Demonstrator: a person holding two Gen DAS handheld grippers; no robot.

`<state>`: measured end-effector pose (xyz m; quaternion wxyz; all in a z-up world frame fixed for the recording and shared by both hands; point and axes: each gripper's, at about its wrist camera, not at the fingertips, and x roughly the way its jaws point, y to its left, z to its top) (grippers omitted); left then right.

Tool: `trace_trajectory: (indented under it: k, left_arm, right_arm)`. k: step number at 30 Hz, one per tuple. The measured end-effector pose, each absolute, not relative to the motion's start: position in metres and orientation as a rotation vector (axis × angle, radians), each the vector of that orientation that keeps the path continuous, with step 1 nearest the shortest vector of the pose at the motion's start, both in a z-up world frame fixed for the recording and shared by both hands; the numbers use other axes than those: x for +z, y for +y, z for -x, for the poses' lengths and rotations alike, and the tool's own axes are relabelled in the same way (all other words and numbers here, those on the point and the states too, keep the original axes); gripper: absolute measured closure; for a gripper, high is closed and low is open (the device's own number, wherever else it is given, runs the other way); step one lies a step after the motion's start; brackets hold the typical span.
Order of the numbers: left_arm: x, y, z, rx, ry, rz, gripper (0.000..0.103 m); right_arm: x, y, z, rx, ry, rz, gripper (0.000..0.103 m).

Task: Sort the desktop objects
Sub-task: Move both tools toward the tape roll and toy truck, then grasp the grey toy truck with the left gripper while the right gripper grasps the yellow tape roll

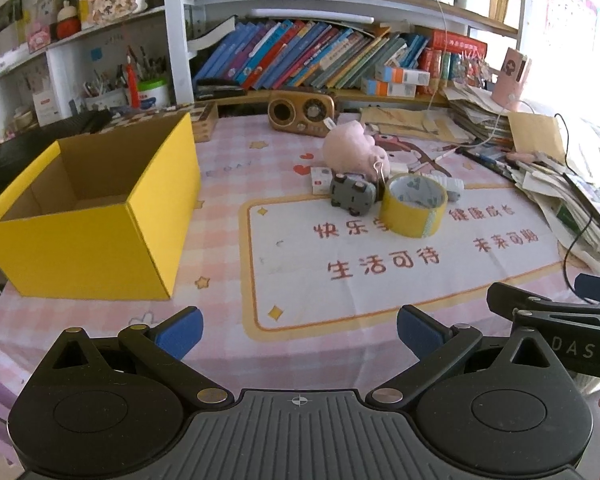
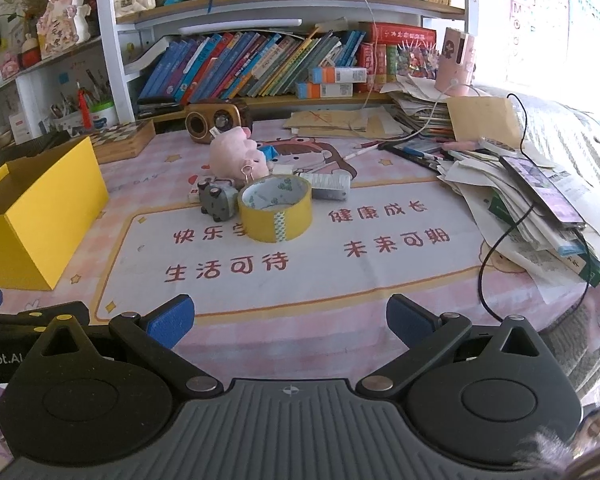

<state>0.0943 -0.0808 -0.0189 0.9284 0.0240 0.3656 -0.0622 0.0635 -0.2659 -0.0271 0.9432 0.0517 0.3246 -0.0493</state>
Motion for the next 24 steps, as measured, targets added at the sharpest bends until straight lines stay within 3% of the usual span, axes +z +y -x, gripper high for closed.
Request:
trace_trajectory:
  k: [24]
  left_arm:
    - [-0.014,-0.127,-0.157,-0.026,0.768,-0.018,0.0]
  right_arm:
    - [-0.029,-0.326,-0.145,0.012,0.671,-0.104,0.0]
